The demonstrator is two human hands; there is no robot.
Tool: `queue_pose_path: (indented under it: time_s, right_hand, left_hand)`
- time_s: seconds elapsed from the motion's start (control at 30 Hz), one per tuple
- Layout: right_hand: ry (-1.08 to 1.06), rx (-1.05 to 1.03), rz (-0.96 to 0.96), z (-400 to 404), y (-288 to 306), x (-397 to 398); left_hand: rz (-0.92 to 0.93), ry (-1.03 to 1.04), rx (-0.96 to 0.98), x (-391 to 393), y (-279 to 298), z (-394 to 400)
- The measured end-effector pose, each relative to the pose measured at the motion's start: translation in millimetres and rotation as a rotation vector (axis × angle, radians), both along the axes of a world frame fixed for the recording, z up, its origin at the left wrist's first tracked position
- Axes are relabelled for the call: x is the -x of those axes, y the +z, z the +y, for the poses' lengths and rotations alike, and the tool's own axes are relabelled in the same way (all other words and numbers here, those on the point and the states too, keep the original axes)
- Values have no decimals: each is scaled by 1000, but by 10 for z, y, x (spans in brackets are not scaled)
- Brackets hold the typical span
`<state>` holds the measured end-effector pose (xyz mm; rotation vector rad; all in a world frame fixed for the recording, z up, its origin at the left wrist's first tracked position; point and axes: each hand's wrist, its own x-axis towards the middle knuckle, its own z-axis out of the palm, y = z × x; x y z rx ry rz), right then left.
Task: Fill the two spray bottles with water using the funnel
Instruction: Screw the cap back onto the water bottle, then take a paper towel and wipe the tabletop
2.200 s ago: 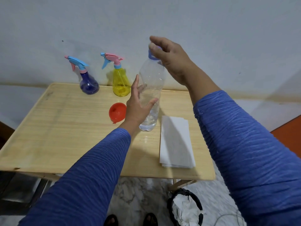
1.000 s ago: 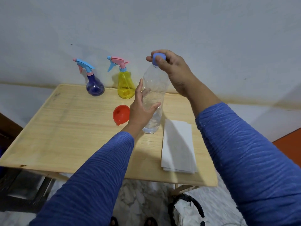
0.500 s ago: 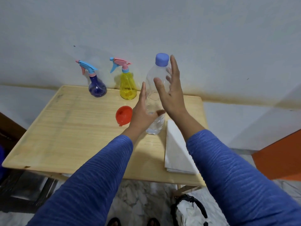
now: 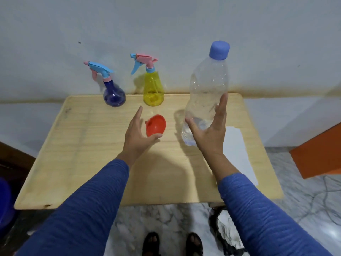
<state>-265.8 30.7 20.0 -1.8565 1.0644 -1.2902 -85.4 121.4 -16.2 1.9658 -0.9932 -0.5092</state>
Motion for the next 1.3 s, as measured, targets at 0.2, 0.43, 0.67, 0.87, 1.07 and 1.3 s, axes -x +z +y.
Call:
queue_pose_path:
  time_s: [0.2,0.43,0.67,0.87,1.07,1.3]
  right_hand:
    - [-109,-100,33,134,-281,-87]
    - [-186,-111,52,119,-407,-183]
    - [-190,-124,17,92,-416,-226]
    - [-230,-149,0,62,-387,-260]
    - [-236,-163,5,-19,-325,-290]
    - [-229,-207,9,-295,-253,-249]
  left_hand:
    - [-10,-337,-131,-502,-203,-68]
    - [-66,-578,-138,-709,-442,-303]
    - [-75,-529,-33,-715,-583,-392]
    - [-45,-440,-6,-614,-639,-416]
    - [-11,-342,28,-504,-667,-458]
    - [153,-167,74,-368,-560,-689]
